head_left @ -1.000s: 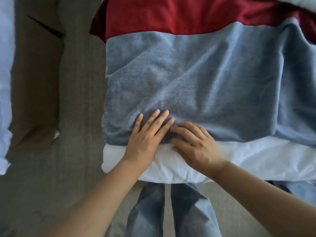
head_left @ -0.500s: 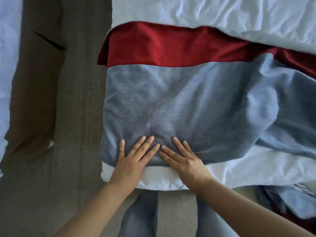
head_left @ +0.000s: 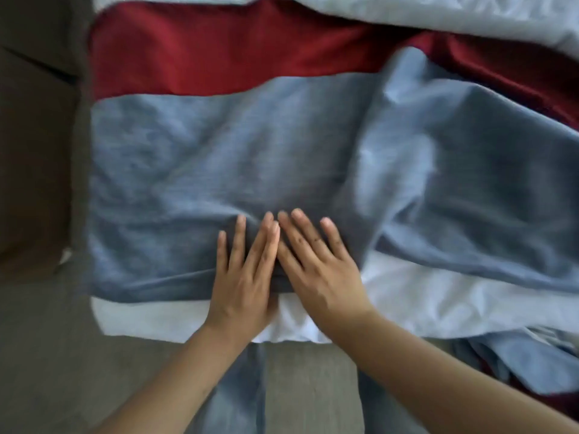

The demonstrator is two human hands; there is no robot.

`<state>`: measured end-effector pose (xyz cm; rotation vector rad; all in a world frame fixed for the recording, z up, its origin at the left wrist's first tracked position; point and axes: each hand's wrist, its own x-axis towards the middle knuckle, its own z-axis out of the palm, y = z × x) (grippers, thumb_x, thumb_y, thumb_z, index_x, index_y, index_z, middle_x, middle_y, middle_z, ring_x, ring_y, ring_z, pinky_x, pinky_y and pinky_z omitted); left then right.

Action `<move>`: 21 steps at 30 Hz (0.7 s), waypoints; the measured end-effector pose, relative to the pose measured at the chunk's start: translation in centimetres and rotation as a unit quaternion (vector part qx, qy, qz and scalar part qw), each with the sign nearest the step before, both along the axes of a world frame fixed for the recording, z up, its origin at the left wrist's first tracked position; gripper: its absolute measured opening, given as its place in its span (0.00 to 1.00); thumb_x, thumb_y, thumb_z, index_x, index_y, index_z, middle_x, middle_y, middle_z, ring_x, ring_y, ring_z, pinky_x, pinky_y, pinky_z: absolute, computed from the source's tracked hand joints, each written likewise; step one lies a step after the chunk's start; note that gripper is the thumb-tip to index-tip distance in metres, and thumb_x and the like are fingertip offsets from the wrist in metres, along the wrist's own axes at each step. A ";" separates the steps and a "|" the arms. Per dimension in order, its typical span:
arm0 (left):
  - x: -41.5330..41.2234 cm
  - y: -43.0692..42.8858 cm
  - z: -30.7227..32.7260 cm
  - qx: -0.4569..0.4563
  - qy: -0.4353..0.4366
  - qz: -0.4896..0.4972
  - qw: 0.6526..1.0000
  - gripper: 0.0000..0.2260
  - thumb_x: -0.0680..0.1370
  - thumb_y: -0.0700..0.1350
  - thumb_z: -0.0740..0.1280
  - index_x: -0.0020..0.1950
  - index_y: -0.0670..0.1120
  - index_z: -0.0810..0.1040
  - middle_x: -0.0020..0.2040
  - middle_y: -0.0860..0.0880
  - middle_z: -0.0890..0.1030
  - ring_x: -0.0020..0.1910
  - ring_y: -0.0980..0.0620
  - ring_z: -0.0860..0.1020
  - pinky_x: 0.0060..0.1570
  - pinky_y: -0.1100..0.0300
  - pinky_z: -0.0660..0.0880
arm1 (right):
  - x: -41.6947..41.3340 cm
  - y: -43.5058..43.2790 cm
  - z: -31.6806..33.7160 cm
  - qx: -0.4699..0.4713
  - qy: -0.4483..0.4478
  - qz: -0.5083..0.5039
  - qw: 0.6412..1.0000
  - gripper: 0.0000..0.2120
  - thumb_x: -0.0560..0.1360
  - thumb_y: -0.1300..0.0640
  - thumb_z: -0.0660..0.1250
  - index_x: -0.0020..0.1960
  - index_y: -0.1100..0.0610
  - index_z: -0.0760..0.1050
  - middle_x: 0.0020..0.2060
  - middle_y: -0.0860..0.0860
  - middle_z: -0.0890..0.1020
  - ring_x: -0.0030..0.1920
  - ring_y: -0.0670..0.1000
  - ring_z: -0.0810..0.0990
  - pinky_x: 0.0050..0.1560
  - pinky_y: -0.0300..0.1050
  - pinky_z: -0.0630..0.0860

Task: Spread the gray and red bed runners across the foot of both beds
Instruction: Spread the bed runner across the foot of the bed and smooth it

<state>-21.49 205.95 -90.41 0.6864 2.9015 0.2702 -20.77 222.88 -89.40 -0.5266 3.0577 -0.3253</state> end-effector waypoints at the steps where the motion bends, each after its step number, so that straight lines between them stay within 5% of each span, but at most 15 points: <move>1: -0.2 3.0 -0.1 0.020 0.014 -0.013 1.000 0.46 0.70 0.36 0.74 0.83 0.42 0.52 0.82 0.42 0.58 0.80 0.32 0.59 0.72 0.27 0.59 | 0.3 3.1 0.1 0.006 0.005 -0.020 1.000 0.22 0.83 0.62 0.50 0.76 0.59 0.68 0.76 0.57 0.68 0.78 0.57 0.63 0.78 0.58 0.56; 6: 0.2 18.5 0.7 0.059 0.039 -0.084 0.994 0.34 0.79 0.36 0.63 0.83 0.55 0.59 0.82 0.44 0.61 0.80 0.35 0.59 0.74 0.30 0.57 | 3.3 19.6 0.2 0.032 -0.038 -0.098 0.994 0.23 0.84 0.61 0.47 0.77 0.59 0.65 0.76 0.57 0.67 0.76 0.58 0.66 0.75 0.61 0.64; 11: -0.5 28.3 1.2 -0.008 -0.050 -0.128 0.991 0.29 0.78 0.39 0.55 0.80 0.51 0.67 0.79 0.45 0.68 0.79 0.37 0.64 0.76 0.32 0.58 | 4.6 29.1 -0.2 -0.005 -0.051 -0.024 0.998 0.19 0.82 0.62 0.57 0.70 0.59 0.76 0.70 0.58 0.75 0.73 0.60 0.71 0.73 0.58 0.67; 15: -0.8 31.1 1.8 -0.026 -0.070 -0.142 0.987 0.25 0.79 0.41 0.54 0.76 0.48 0.72 0.75 0.42 0.74 0.74 0.35 0.70 0.70 0.29 0.66 | 4.3 32.6 0.0 0.026 -0.044 0.033 0.998 0.18 0.82 0.63 0.60 0.70 0.60 0.75 0.69 0.61 0.76 0.72 0.62 0.71 0.73 0.58 0.67; 21: 2.2 33.6 3.1 -0.028 -0.079 -0.225 0.971 0.33 0.75 0.39 0.58 0.81 0.45 0.61 0.80 0.42 0.65 0.76 0.31 0.66 0.66 0.27 0.68 | 6.4 37.3 1.2 0.031 -0.023 -0.005 0.999 0.18 0.81 0.62 0.64 0.70 0.60 0.76 0.71 0.58 0.74 0.73 0.58 0.71 0.74 0.53 0.67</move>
